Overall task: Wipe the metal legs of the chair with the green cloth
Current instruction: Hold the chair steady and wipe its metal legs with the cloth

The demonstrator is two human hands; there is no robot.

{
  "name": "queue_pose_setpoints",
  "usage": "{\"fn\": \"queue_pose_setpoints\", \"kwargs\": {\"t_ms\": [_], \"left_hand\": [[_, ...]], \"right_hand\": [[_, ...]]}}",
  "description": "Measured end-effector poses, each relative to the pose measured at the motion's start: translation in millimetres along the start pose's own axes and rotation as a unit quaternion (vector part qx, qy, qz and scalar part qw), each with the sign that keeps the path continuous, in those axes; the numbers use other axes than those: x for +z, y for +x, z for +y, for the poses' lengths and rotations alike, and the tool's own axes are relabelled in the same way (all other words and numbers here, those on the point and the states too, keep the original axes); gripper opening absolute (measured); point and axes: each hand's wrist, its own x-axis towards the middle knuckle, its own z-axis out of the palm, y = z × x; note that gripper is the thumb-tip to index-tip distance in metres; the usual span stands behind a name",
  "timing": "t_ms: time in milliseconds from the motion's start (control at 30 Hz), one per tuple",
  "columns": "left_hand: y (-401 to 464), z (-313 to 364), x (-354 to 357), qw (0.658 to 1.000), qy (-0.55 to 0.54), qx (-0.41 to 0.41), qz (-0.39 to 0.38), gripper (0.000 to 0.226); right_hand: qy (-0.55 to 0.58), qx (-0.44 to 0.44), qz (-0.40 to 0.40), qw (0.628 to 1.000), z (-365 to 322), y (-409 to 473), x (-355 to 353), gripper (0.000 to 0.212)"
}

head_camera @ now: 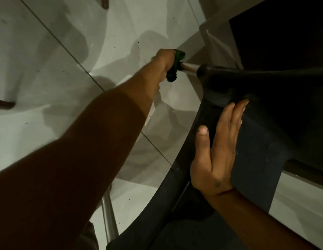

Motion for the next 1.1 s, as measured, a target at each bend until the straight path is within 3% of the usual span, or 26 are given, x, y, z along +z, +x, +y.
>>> {"fn": "queue_pose_setpoints", "kwargs": {"t_ms": [100, 200, 333, 433, 600, 667, 800, 933, 1100], "left_hand": [[-25, 0, 10, 0.999, 0.017, 0.047, 0.010, 0.034], [-49, -16, 25, 0.993, -0.057, 0.103, -0.011, 0.044], [1, -12, 15, 0.997, -0.051, 0.041, 0.046, 0.071], [57, -19, -8, 0.990, -0.129, -0.049, 0.020, 0.091], [79, -28, -10, 0.994, -0.100, -0.045, 0.021, 0.070], [52, -22, -6, 0.995, -0.093, -0.025, 0.024, 0.072], [-21, 1, 13, 0.999, 0.017, 0.040, -0.003, 0.041], [-61, -3, 22, 0.993, 0.012, 0.111, -0.044, 0.045], [-3, -5, 16, 0.996, 0.059, 0.049, 0.051, 0.037]], "right_hand": [[-0.030, 0.002, -0.008, 1.000, -4, 0, -3, 0.078], [-0.007, 0.010, -0.017, 1.000, -8, 0, -4, 0.079], [-0.029, -0.015, -0.009, 0.999, -1, -1, -4, 0.083], [-0.010, -0.024, 0.002, 1.000, 7, -4, -1, 0.083], [-0.019, -0.033, 0.008, 0.999, 5, -2, 1, 0.080], [-0.018, -0.021, 0.008, 1.000, 5, -2, -1, 0.076], [-0.017, -0.007, 0.002, 1.000, -3, -1, -3, 0.074], [-0.010, 0.001, -0.008, 1.000, -9, 1, -4, 0.075], [-0.014, -0.016, 0.001, 1.000, -2, 0, -2, 0.076]]}}
